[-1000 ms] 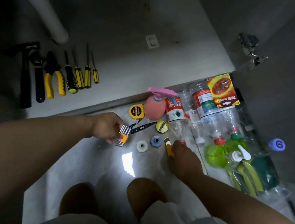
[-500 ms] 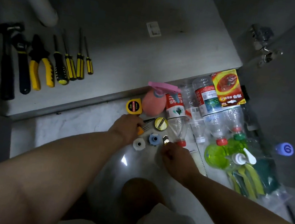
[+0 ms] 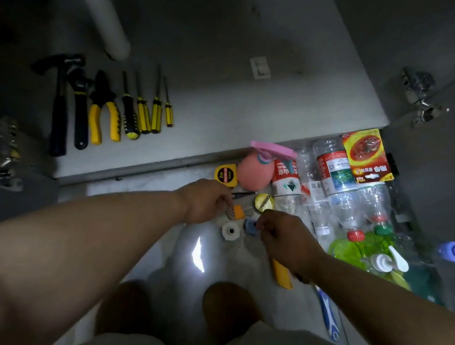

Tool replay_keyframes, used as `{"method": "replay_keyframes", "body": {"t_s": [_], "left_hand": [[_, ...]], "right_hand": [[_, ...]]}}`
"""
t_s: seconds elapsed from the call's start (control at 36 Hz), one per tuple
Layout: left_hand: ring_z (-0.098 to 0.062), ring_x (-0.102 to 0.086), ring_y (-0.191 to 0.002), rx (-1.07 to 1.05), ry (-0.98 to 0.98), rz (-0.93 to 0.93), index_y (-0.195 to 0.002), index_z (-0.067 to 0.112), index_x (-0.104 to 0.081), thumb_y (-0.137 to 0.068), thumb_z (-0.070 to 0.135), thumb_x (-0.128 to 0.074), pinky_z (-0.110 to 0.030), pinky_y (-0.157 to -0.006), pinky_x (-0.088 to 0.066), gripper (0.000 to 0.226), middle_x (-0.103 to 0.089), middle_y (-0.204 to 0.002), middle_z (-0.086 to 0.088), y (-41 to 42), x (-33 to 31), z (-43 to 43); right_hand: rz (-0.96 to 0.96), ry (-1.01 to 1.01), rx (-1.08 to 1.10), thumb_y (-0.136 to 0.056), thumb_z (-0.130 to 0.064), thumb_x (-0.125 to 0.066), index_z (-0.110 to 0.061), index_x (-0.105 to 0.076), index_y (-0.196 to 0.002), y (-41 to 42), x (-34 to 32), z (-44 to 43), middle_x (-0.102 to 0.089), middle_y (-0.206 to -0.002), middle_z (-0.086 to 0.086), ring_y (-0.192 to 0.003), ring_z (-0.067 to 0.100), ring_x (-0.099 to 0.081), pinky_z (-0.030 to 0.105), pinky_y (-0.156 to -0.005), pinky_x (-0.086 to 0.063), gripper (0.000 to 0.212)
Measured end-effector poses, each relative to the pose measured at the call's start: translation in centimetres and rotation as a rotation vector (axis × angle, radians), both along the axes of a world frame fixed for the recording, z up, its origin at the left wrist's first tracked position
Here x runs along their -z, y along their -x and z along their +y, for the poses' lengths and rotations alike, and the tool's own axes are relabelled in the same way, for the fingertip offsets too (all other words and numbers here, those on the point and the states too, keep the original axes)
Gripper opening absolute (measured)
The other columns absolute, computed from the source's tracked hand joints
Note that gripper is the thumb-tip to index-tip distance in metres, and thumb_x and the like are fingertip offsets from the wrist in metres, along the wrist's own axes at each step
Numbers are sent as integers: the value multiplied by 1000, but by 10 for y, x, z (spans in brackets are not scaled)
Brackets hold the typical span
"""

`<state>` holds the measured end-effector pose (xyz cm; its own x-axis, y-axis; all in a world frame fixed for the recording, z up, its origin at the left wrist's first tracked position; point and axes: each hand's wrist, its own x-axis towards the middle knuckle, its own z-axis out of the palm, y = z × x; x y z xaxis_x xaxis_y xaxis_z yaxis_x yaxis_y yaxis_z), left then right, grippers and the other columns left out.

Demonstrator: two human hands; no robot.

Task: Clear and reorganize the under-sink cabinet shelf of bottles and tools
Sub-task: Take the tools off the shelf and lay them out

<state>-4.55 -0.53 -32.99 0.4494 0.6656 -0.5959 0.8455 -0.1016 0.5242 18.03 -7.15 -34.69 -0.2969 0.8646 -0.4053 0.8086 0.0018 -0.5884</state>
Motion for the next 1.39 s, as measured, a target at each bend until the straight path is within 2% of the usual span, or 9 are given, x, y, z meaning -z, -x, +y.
{"method": "replay_keyframes", "body": {"t_s": [0.17, 0.33, 0.53, 0.67, 0.89, 1.14, 1.25, 1.33, 1.39], "left_hand": [[-18, -62, -105, 131, -162, 179, -118, 26, -68, -96, 15, -54, -25, -84, -47, 28, -69, -115, 3, 50, -64, 25], [-20, -62, -107, -168, -409, 113, -107, 24, -70, -92, 10, -55, -26, -90, -47, 26, -67, -112, 0, 108, -84, 36], [-30, -38, -135, -644, -554, 289, -140, 31, -51, -87, 20, -61, -44, -110, -35, 55, -42, -145, -6, 153, -56, 39], [-33, -17, -150, -843, -375, 328, -155, 33, -24, -93, 29, -55, -54, -118, -24, 70, -18, -161, -11, 175, -41, 47], [-40, -41, -132, -1146, -427, 262, -140, 12, -41, -87, 5, -57, -49, -105, -40, 56, -40, -143, -18, 195, -20, 58], [-42, -52, -123, -1196, -359, 303, -133, 1, -43, -84, 4, -68, -42, -99, -47, 54, -49, -134, -24, 209, -17, 70], [-40, -62, -101, -1426, -290, 37, -105, 5, -56, -89, 8, -54, -49, -86, -59, 16, -61, -114, -21, 207, -29, 76], [-42, -63, -102, -1574, -289, -196, -106, 5, -58, -91, 7, -47, -48, -89, -57, 19, -63, -113, -25, 201, -31, 72], [-40, -64, -96, -1560, -317, -258, -108, 4, -61, -90, 5, -47, -41, -77, -55, 23, -65, -105, -25, 194, -31, 65]], "right_hand": [[-25, 8, -288, -88, -14, -59, -23, -68, -102, 29, -60, 54, -70, -96, -6, -84, 9, -64, 29, -75, -54, 19], [-168, -80, -520, -88, -21, -59, -28, -64, -95, 74, -108, 103, -65, -97, -7, -88, 13, -59, 25, -76, -44, 11], [-162, -83, -495, -97, -24, -53, -24, -61, -119, 130, -104, 140, -48, -120, 3, -103, 24, -58, 36, -93, -49, 23], [-94, -129, -394, -93, -24, -61, -21, -57, -125, 168, -79, 155, -41, -119, 6, -102, 25, -56, 39, -91, -51, 32], [10, -207, -375, -88, -15, -60, -19, -59, -124, 201, -45, 156, -41, -120, 4, -93, 17, -47, 29, -80, -43, 37], [167, -220, -142, -85, -7, -55, -19, -60, -114, 206, -30, 135, -47, -109, 1, -94, 19, -57, 34, -84, -50, 31], [225, -202, -131, -85, -3, -53, -19, -61, -110, 212, -34, 134, -52, -106, -1, -91, 15, -55, 28, -78, -47, 30], [310, -146, -94, -89, -4, -52, -18, -64, -105, 221, -43, 136, -60, -95, -5, -84, 11, -58, 22, -73, -47, 25], [336, -92, -20, -93, -7, -52, -20, -65, -102, 230, -49, 138, -63, -87, -6, -75, 9, -57, 18, -69, -46, 20]]}}
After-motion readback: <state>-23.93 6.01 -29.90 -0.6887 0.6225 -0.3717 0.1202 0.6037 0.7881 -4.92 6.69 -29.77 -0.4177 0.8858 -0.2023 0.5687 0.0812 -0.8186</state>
